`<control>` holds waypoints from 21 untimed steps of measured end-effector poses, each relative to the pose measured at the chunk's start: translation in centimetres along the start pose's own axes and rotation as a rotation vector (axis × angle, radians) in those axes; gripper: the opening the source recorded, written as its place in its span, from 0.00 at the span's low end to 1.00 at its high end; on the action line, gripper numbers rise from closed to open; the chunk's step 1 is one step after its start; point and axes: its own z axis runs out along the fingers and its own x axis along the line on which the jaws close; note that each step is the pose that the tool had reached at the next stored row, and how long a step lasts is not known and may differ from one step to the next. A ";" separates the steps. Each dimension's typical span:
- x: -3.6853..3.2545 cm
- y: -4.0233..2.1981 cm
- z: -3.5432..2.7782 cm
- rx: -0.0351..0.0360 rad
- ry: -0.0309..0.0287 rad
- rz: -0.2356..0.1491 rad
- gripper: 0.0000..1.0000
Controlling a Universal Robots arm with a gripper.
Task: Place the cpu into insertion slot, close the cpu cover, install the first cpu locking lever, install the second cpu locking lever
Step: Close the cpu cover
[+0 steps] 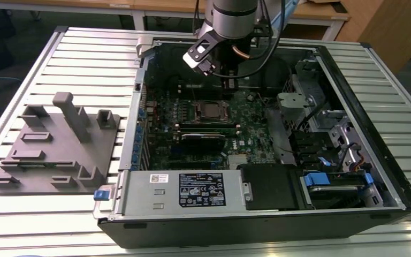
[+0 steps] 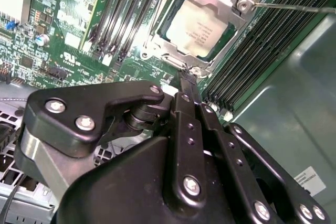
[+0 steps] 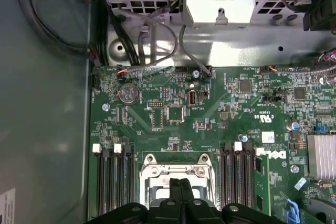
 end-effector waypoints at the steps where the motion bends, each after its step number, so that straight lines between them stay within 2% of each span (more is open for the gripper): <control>1: 0.00 -0.06 -0.01 -0.0001 0.0000 0.000 0.10; 21: -0.03 -1.16 -0.09 -0.0017 0.0000 0.000 0.10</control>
